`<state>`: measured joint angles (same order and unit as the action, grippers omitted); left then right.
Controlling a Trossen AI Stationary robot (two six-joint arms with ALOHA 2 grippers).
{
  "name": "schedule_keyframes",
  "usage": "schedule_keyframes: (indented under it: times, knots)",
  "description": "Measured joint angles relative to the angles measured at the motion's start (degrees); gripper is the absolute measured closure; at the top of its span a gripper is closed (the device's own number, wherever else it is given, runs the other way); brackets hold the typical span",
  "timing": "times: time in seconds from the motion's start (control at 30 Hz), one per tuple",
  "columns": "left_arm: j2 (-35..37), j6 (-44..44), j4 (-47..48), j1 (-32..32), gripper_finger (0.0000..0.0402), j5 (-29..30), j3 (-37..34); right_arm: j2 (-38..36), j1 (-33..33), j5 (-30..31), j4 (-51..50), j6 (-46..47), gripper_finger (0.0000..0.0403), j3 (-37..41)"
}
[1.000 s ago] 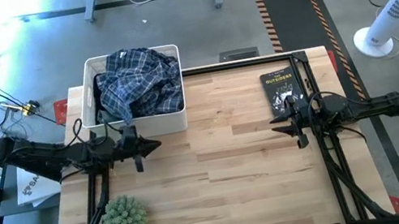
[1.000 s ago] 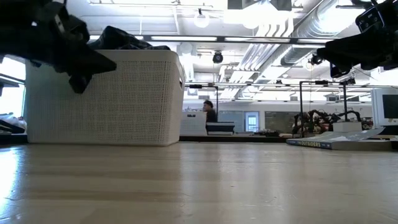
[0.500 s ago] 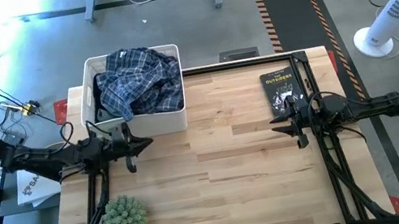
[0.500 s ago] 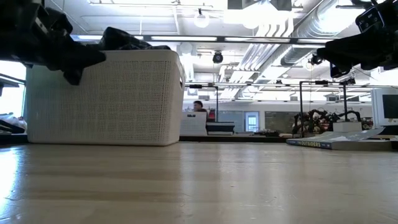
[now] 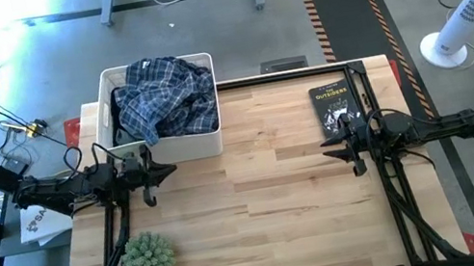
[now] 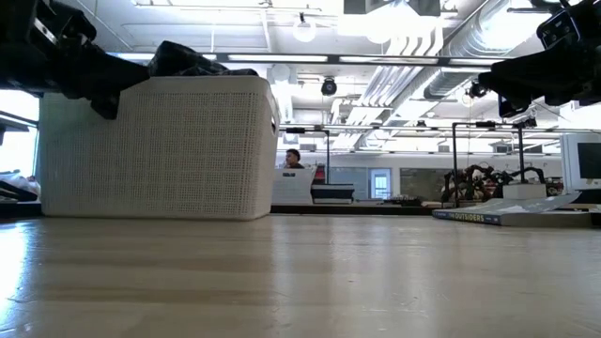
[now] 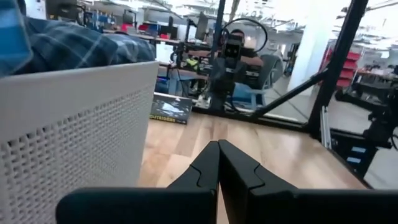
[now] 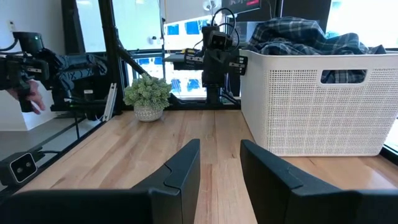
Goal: Sort clothes
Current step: Return to Home Position
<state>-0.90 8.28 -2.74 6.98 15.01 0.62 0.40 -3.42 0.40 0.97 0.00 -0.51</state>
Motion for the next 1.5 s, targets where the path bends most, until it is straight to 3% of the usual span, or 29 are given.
schedule_keyframes:
  times: [0.3,1.5]
  knots:
    - [-0.7,-1.32,0.5,-0.02,0.0397,-5.24,0.0,0.0,0.0,0.0,0.0,-0.01,0.0291,-0.01]
    - [-0.75,-0.96,0.39,0.0,0.0397,-5.88,0.0,-0.02,-0.33,0.0,0.0,0.01,0.0291,0.0]
